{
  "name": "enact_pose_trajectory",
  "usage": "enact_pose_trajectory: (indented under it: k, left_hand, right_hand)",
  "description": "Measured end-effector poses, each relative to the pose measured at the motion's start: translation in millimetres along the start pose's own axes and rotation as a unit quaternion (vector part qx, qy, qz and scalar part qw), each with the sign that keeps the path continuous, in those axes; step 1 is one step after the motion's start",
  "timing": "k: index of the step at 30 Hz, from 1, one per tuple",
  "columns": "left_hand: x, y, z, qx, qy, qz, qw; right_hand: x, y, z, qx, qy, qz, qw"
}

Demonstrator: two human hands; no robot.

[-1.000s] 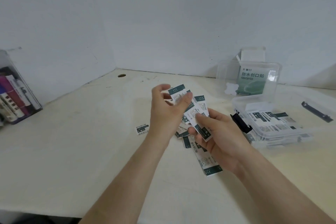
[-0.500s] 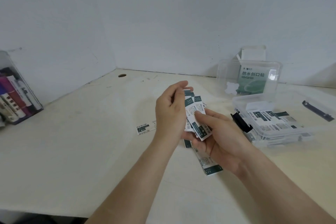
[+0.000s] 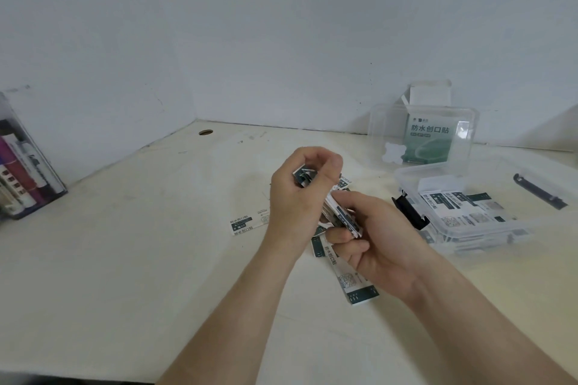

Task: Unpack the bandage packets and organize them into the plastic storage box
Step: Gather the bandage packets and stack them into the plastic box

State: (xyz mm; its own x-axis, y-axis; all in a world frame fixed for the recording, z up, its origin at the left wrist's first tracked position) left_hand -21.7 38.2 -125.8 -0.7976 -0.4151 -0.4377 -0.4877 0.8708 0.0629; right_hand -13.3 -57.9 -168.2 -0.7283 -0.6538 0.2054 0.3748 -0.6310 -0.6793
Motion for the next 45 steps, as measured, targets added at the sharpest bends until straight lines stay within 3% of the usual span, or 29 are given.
enact_pose_trajectory:
  k: [6,13,18,20,22,24,29,37,45]
  left_hand:
    - [3.5,14.0,3.0,-0.107,-0.033,-0.058,0.992]
    - [-0.5,16.5,25.6,-0.131,0.096,0.004,0.987]
    - [3.7,12.9,13.1,-0.026,0.089,0.04,0.995]
    - [6.8,9.7,6.9,0.011,0.043,0.109,0.993]
    - [14.4,-0.5,6.0,-0.023,0.002,0.215,0.976]
    - [22.1,-12.7,9.1,-0.037,0.01,0.287,0.957]
    - [22.5,-11.4,7.3,-0.089,-0.034,0.241,0.966]
    - [22.1,-8.0,6.0,-0.201,-0.106,0.222,0.948]
    - [25.5,-10.2,-0.6,-0.133,-0.075,0.27,0.951]
  right_hand:
    - [4.6,2.0,-4.9,0.121,-0.016,-0.026,0.992]
    - [7.6,-3.5,-7.8,0.247,-0.011,0.053,0.968]
    - [5.4,-1.7,2.4,0.206,0.041,0.021,0.977]
    - [5.1,-0.1,7.8,0.161,0.062,0.01,0.985]
    - [5.9,0.6,12.7,0.112,0.072,0.007,0.991]
    - [7.1,1.2,15.0,0.079,0.07,0.01,0.994]
    - [6.5,1.5,14.0,0.094,0.064,0.009,0.993]
    - [8.6,1.5,13.8,0.124,0.063,0.031,0.99]
    - [15.4,-4.1,15.5,0.135,0.029,0.073,0.988]
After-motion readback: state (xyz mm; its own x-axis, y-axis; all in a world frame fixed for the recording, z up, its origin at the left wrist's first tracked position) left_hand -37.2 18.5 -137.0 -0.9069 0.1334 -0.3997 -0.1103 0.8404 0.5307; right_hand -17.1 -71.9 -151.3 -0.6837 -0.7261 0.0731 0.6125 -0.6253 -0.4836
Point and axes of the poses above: each hand's wrist, its own x-axis away from the middle knuckle, its own y-axis out of the back of the hand, z = x × y, the point moved 6 cm from there along -x, towards the middle knuckle, and after that the axes turned 6 degrees about -x, right-handed, at the moved point
